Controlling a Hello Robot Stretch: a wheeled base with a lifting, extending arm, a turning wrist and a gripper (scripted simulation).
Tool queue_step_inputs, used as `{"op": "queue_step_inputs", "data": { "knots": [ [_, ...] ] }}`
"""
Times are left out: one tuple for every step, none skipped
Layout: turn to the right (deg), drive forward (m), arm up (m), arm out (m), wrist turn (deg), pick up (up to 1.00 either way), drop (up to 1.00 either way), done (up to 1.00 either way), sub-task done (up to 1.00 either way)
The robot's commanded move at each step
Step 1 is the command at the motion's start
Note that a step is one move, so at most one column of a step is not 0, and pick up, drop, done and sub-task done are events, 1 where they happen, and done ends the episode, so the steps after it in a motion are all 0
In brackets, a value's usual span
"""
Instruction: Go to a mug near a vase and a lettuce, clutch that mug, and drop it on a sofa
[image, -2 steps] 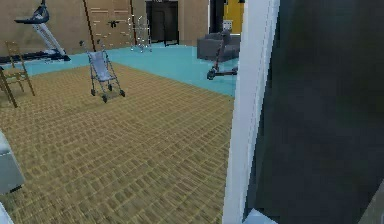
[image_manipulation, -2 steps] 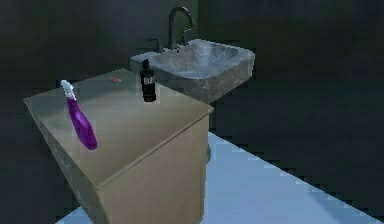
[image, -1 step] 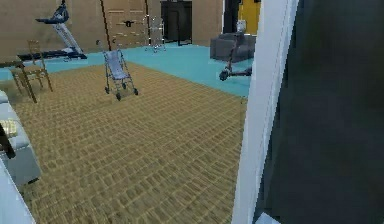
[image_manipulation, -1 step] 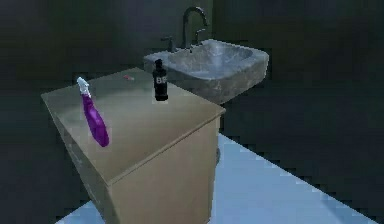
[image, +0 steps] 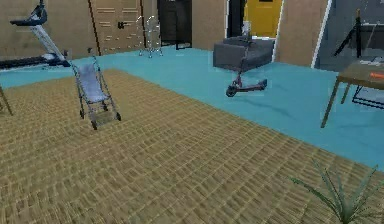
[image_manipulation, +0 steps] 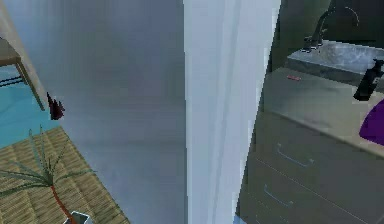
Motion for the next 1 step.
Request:
{"op": "queue_step_inputs", "data": {
  "knots": [
    [12.0,0.0,0.0,0.0,0.0,0.0,0.0,0.0,0.0]
  ]
}}
